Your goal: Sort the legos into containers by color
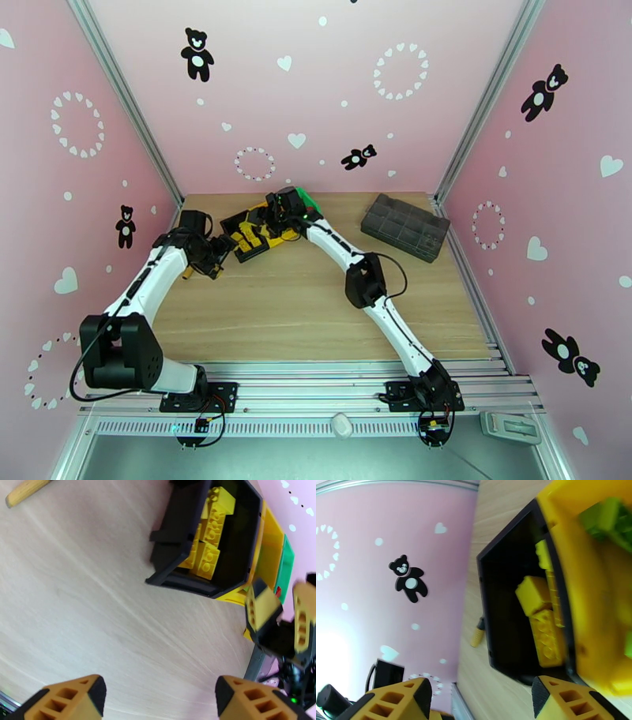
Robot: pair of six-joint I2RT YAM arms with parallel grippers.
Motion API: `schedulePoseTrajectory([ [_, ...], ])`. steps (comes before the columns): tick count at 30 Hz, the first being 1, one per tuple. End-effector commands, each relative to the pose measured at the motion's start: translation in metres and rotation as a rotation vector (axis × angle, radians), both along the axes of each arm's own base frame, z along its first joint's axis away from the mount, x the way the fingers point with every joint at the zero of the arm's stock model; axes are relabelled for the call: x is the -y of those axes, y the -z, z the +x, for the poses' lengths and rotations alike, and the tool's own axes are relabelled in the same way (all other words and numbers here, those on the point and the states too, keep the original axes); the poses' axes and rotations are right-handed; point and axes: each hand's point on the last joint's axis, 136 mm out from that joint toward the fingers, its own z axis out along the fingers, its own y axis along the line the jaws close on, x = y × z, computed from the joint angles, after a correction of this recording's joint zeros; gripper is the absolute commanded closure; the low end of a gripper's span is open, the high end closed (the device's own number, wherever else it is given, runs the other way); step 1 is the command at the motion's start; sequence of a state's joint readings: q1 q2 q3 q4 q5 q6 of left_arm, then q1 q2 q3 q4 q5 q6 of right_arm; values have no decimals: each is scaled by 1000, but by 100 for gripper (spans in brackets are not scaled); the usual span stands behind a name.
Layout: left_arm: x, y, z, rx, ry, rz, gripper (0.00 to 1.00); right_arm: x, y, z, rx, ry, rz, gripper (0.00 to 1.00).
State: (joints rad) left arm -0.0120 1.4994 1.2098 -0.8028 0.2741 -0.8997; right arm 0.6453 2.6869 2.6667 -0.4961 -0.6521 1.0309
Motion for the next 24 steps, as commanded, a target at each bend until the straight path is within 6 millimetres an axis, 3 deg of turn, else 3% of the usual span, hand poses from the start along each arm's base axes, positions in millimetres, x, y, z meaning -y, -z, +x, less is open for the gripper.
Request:
schedulePoseTrajectory([
  [1,21,-2,11,6,90,-4,21,61,-58,-1,135,19,-125,24],
  [6,63,6,27,2,193,0,20,140,-39,3,142,70,-357,20],
  [10,100,13,40,1,270,0,21,207,-11,1,81,112,-576,20],
  [13,124,19,49,-4,319,-3,21,246,6,-1,36,132,-695,20],
  [18,158,30,61,-21,375,-17,22,278,30,-6,2,112,-820,23],
  [24,176,39,73,-38,392,-31,23,279,61,-9,-46,65,-853,32],
])
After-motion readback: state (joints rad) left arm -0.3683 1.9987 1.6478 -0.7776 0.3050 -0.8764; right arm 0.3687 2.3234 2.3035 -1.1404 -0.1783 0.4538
